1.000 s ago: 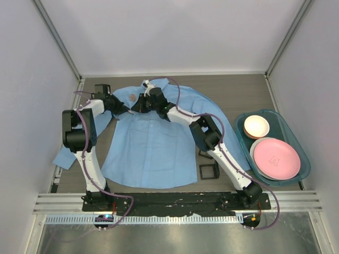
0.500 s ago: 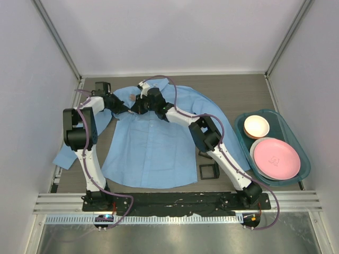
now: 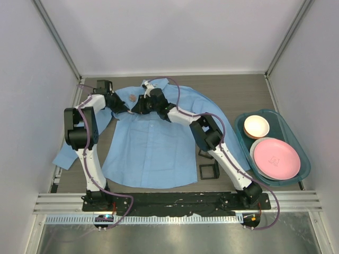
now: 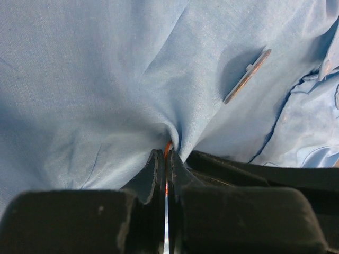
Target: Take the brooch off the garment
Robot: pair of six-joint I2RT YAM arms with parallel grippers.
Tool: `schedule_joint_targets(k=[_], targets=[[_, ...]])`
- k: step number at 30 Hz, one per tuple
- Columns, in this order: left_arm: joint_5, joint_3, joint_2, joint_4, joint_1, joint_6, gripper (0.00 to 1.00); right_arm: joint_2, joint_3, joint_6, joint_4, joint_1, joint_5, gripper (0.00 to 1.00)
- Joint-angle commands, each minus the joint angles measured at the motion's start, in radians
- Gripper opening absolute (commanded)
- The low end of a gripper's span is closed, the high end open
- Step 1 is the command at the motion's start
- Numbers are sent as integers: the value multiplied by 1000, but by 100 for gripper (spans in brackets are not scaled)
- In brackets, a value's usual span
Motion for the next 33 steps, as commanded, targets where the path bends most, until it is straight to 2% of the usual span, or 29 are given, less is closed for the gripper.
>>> schedule_joint_targets(k=[1,4,12,14,15,18,21,26,33], targets=[[-103,11,-34,-27,1,84,0,-34,-67,165,-3,-17,-65,30],[-114,28,-35,-48,-8,95,0,-31,-72,257,69,-29,-105,38],[-141,95,-39,-152,-13,55,0,-54,-61,316,160,-44,-131,57],[-120,112,-37,-162,-11,40,7,-54,-46,311,158,-50,-133,60],[-112,115,-38,-162,-13,35,16,-56,-38,313,152,-53,-134,60],[-71,101,-52,-124,-13,3,31,-65,-36,340,164,-66,-139,60],[-11,88,-60,-75,-11,-37,38,-86,-44,346,165,-78,-139,60],[55,63,-63,4,-17,-118,43,-125,-82,314,160,-83,-123,60],[112,58,-49,74,-25,-201,44,-132,-95,273,142,-81,-139,61]])
